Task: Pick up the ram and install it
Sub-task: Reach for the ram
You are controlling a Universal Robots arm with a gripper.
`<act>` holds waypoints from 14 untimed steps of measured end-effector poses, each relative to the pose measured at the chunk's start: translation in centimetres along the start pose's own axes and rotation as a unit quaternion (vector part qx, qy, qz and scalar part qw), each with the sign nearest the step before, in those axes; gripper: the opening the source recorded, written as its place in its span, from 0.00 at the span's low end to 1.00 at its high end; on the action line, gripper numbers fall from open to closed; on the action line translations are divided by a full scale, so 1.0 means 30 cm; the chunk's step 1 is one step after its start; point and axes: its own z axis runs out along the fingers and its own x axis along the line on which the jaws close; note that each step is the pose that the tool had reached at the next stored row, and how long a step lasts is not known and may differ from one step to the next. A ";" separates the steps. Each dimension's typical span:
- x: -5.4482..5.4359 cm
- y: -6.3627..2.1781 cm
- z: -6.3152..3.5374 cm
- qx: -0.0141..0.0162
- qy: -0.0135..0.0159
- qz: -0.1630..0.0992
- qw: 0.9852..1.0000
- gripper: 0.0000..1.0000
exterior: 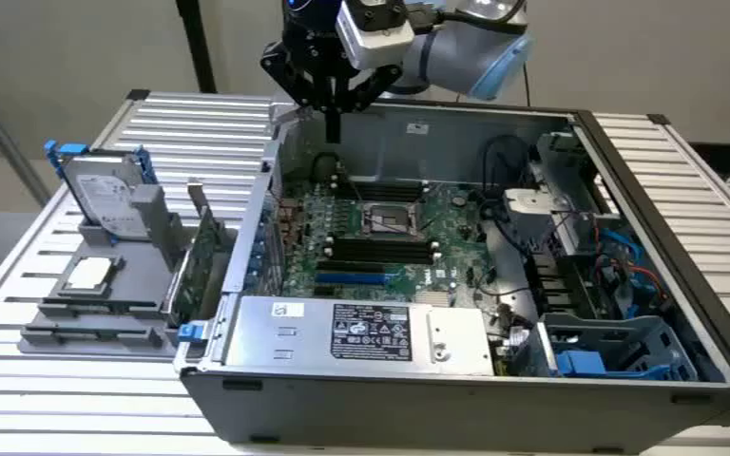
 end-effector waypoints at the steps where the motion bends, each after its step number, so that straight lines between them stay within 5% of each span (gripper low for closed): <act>1: 0.000 0.000 0.000 0.000 0.000 0.000 1.000 0.00; 14: 0.000 0.000 0.000 0.000 0.000 0.000 1.000 0.00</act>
